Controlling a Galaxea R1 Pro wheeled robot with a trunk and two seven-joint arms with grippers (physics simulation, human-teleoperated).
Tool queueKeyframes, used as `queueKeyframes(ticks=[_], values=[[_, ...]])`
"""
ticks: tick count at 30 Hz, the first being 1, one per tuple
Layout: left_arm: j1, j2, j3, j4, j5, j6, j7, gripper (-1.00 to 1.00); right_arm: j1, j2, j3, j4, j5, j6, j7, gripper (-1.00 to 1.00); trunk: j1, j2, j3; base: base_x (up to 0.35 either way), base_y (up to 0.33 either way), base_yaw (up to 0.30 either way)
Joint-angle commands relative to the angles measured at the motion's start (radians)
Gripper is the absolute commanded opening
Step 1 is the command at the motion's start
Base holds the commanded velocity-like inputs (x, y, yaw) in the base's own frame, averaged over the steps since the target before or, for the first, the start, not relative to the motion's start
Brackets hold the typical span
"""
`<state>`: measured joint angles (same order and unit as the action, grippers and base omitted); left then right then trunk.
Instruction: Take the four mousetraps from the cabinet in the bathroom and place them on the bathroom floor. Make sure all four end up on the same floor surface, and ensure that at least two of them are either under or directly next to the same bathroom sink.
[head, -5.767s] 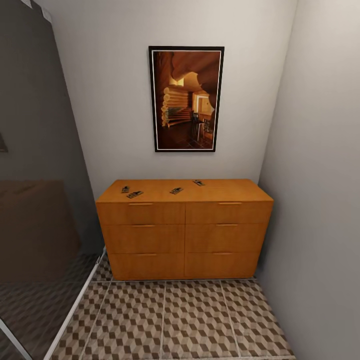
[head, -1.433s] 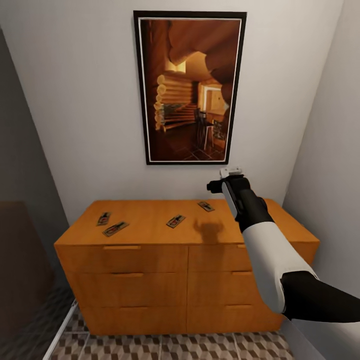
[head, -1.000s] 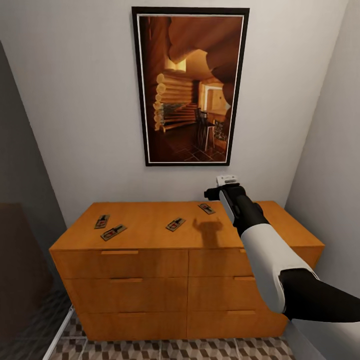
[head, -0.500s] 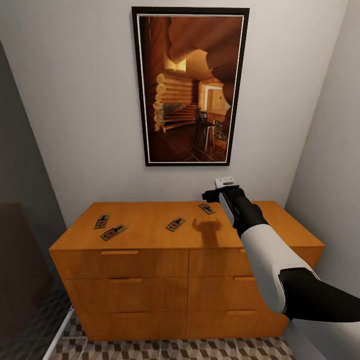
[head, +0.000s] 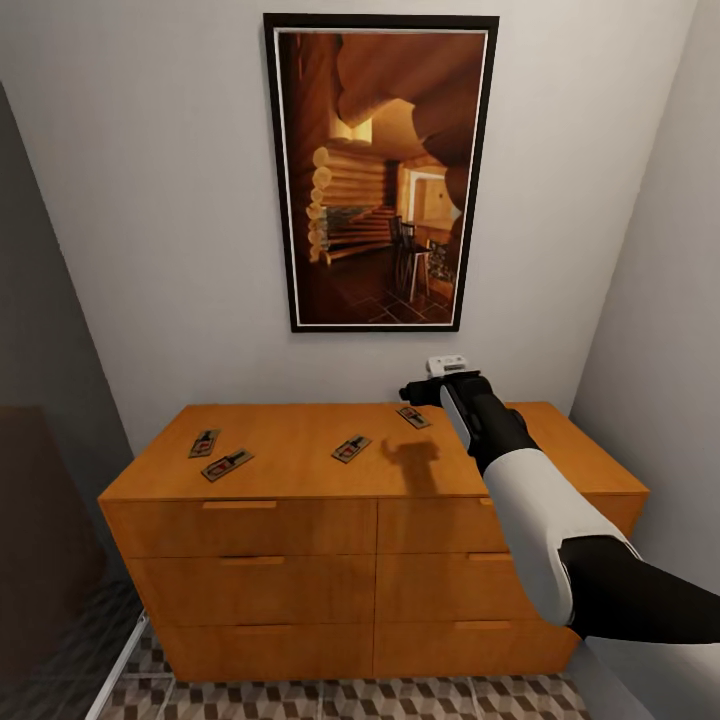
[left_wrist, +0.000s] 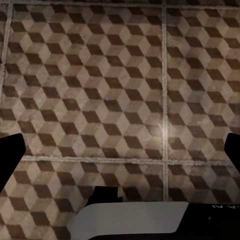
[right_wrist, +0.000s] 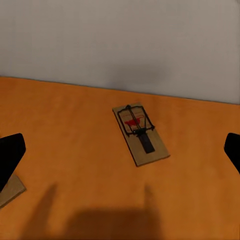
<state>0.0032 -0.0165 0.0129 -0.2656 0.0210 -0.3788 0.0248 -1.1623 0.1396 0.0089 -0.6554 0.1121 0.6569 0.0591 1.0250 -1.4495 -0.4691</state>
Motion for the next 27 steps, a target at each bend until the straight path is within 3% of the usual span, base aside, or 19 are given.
queueKeyframes(ticks=[1, 10, 18, 27], values=[[0.0, 0.0, 0.001, -0.001, 0.002, -0.001, 0.001, 1.0, 0.0, -0.001, 0.0, -0.001, 0.011, 0.001, 0.01, 1.0, 0.0, -0.001, -0.001, 0.0, 0.0, 0.0], [0.0, 0.0, 0.001, -0.001, 0.002, -0.001, 0.001, 1.0, 0.0, -0.004, 0.0, 0.0, 0.01, -0.036, 0.041, 1.0, 0.0, -0.001, -0.001, 0.0, 0.0, 0.0], [0.001, 0.0, 0.001, -0.001, 0.002, -0.001, 0.001, 1.0, 0.001, -0.057, -0.001, 0.002, 0.011, -0.044, 0.176, 1.0, 0.0, -0.001, -0.001, 0.0, 0.0, 0.0], [0.0, 0.0, 0.001, -0.001, 0.002, 0.0, 0.001, 1.0, 0.001, -0.094, -0.001, 0.026, 0.012, -0.046, 0.218, 1.0, 0.0, -0.001, -0.001, 0.0, 0.0, 0.0]])
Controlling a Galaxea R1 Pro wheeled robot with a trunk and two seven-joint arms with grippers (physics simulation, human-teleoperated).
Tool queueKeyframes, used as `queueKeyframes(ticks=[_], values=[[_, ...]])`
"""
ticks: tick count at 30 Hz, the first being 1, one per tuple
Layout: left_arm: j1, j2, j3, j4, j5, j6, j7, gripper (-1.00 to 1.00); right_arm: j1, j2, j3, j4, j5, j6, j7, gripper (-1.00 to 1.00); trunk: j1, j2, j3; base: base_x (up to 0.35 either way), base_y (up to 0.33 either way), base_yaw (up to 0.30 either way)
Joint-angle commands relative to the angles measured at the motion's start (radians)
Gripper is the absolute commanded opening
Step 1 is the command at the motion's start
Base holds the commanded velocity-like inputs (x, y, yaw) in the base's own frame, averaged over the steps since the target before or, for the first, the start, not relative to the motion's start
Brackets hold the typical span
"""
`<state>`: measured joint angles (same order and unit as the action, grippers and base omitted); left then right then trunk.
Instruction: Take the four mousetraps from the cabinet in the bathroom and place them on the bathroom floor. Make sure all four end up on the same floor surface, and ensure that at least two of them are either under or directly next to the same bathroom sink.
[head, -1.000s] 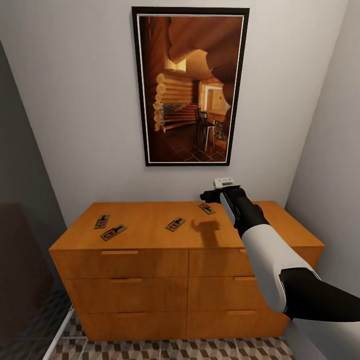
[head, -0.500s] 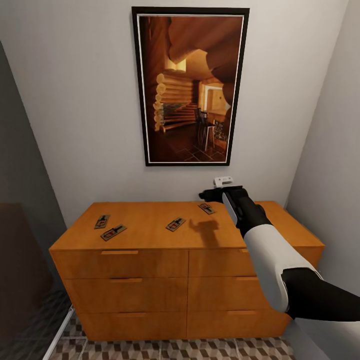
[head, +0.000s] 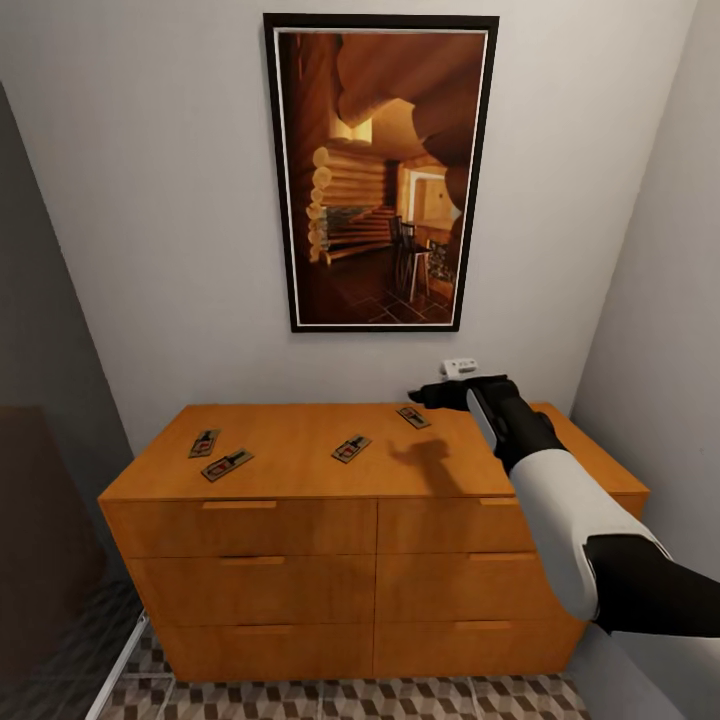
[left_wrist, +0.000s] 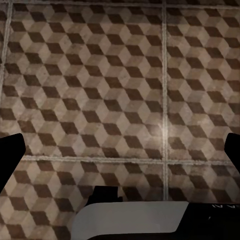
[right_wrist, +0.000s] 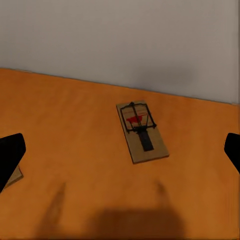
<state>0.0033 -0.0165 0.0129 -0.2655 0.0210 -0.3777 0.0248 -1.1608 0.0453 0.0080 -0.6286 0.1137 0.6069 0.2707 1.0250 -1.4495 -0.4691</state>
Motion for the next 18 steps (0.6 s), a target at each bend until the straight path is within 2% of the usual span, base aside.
queueKeyframes(ticks=[1, 11, 18], values=[[0.001, -0.001, 0.001, -0.001, 0.002, -0.001, 0.001, 1.0, 0.0, -0.002, 0.0, 0.004, 0.01, 0.002, 0.008, 1.0, 0.0, -0.001, -0.001, 0.0, 0.0, 0.0], [0.0, -0.001, 0.001, -0.001, 0.002, -0.001, 0.001, 1.0, 0.0, -0.015, -0.001, 0.079, 0.011, -0.073, 0.01, 1.0, 0.0, -0.001, -0.001, 0.0, 0.0, 0.0], [0.0, -0.001, 0.001, -0.001, 0.002, -0.001, 0.001, 1.0, 0.0, -0.02, -0.003, 0.107, 0.011, -0.094, 0.009, 1.0, 0.0, -0.001, -0.001, 0.0, 0.0, 0.0]])
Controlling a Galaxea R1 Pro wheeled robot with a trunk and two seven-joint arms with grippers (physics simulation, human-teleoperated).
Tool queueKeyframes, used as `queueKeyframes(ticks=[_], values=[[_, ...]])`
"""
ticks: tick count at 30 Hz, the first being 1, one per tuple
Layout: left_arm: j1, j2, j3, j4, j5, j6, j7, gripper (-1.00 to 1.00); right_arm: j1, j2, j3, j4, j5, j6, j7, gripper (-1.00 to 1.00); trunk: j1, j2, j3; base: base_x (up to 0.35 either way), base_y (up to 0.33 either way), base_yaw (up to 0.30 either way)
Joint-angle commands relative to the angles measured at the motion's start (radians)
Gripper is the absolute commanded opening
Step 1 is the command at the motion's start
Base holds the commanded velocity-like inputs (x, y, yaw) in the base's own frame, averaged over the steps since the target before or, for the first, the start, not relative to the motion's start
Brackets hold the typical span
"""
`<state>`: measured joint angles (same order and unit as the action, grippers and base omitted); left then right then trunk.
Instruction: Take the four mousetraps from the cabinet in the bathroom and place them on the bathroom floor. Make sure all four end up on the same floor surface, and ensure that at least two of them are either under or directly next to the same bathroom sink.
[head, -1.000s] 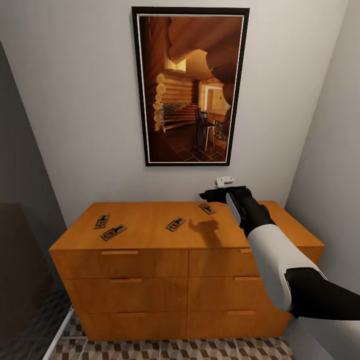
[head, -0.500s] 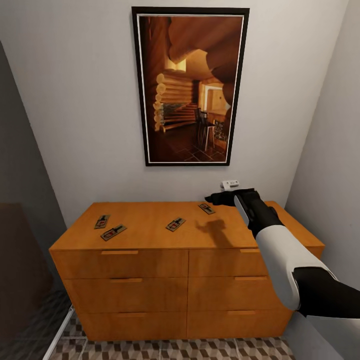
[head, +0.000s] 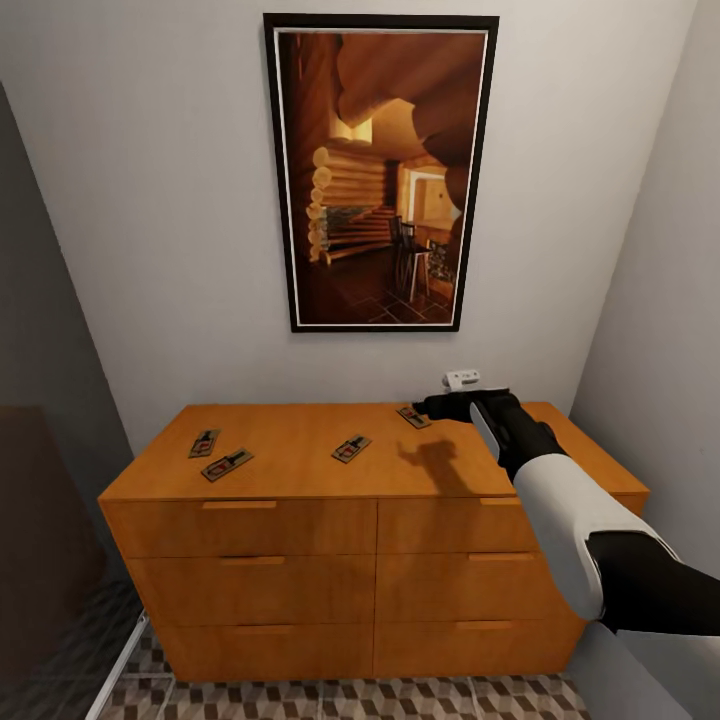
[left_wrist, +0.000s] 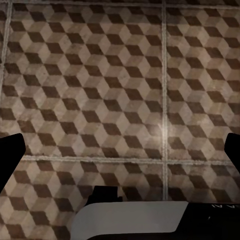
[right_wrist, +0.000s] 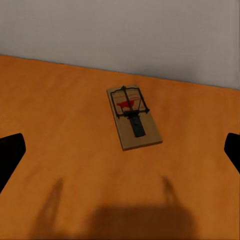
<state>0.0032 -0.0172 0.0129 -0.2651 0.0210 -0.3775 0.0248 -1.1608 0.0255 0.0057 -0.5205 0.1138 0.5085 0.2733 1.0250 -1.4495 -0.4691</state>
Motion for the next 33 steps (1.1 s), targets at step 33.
queueKeyframes(ticks=[33], values=[[0.0, 0.0, 0.001, -0.002, 0.002, -0.001, 0.001, 1.0, 0.0, -0.007, -0.001, 0.084, 0.011, -0.064, 0.009, 1.0, 0.0, -0.001, -0.001, 0.092, 0.0, 0.0]])
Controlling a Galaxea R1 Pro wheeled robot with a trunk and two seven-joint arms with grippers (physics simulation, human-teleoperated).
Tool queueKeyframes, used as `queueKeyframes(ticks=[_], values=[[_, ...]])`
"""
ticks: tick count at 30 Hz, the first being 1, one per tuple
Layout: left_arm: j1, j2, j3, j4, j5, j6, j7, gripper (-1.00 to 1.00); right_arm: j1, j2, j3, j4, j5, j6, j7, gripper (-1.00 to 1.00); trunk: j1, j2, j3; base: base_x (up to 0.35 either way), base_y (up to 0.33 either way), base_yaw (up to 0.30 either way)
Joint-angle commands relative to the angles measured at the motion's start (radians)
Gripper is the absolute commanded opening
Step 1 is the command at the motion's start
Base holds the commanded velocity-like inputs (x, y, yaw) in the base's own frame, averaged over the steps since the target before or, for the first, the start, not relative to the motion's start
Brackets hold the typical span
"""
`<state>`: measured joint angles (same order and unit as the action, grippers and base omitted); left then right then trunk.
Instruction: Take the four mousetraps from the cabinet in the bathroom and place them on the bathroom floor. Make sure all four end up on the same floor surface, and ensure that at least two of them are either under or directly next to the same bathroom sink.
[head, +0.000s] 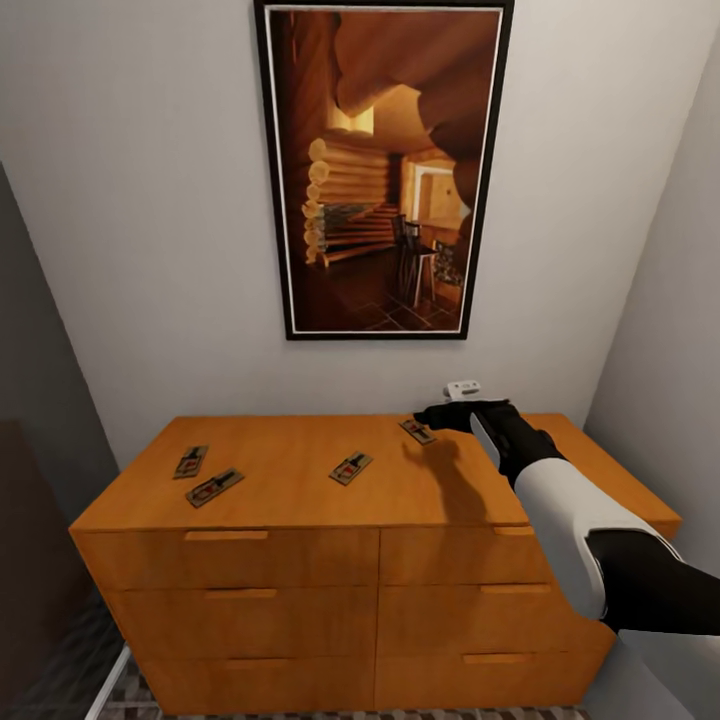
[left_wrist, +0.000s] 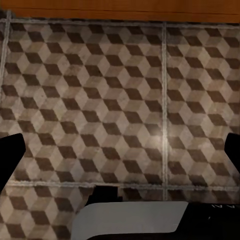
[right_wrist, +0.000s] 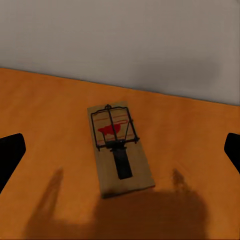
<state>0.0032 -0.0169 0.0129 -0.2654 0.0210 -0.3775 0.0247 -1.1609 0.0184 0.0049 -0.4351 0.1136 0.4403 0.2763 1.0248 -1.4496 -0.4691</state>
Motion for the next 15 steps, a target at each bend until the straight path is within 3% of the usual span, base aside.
queueKeyframes(ticks=[1, 15], values=[[0.0, -0.001, 0.001, -0.001, 0.002, -0.001, 0.001, 1.0, 0.0, 0.0, 0.0, 0.003, 0.011, 0.0, 0.006, 1.0, 0.0, 0.0, -0.001, 0.071, 0.0, 0.0], [0.0, 0.0, 0.001, -0.001, 0.002, -0.001, 0.001, 1.0, -0.001, 0.0, 0.0, 0.072, 0.011, -0.044, 0.006, 1.0, 0.0, 0.0, -0.001, 0.018, 0.0, 0.0]])
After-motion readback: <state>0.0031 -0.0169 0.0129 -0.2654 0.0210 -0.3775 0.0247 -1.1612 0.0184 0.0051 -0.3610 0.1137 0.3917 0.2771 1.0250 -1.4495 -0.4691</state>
